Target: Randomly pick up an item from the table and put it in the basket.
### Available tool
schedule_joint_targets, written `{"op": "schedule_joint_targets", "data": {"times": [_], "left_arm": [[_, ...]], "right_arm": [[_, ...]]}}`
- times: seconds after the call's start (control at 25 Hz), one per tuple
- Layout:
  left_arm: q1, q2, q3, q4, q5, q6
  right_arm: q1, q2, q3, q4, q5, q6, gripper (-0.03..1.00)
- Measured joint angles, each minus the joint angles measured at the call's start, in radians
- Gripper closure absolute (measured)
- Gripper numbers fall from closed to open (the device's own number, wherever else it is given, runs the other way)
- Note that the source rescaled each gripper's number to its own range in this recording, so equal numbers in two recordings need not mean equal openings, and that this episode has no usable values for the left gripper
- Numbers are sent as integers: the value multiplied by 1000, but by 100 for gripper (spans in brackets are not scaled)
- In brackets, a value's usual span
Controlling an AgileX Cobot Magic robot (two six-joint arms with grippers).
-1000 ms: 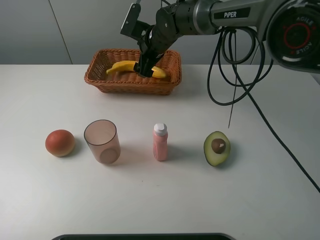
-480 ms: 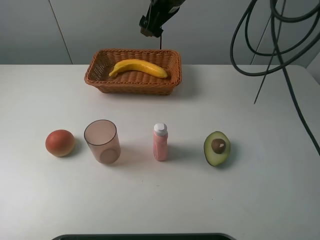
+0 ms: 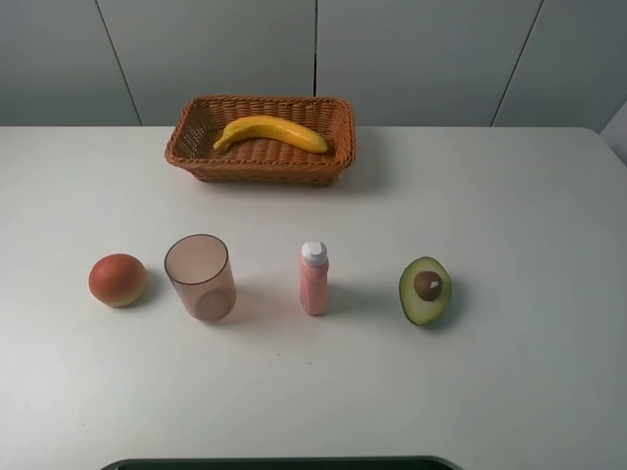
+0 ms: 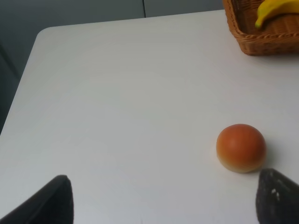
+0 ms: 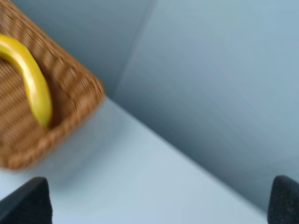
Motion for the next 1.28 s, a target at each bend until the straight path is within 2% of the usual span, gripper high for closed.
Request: {"op": "schedule_joint_targets", "data": {"times": [0.12, 0.32, 0.48, 0.56, 0.84, 1.0, 1.28], "left_arm": [[0, 0, 0, 0, 0, 0], [0, 0, 0, 0, 0, 0], [0, 0, 0, 0, 0, 0], [0, 0, 0, 0, 0, 0], [0, 0, 0, 0, 0, 0], [0, 0, 0, 0, 0, 0], [0, 0, 0, 0, 0, 0]], "right_arm": [[-101, -75, 0, 1, 95, 67, -3], [-242, -239, 106, 26, 109, 164, -3], [-312, -399, 290, 33, 112, 186, -3], [-317, -497, 410, 40, 95, 192, -3], [-319, -849, 809, 158, -34, 196, -3], [-319, -1048, 969, 164, -61, 194, -3], [-304, -1283, 1140, 156, -76, 160, -3]]}}
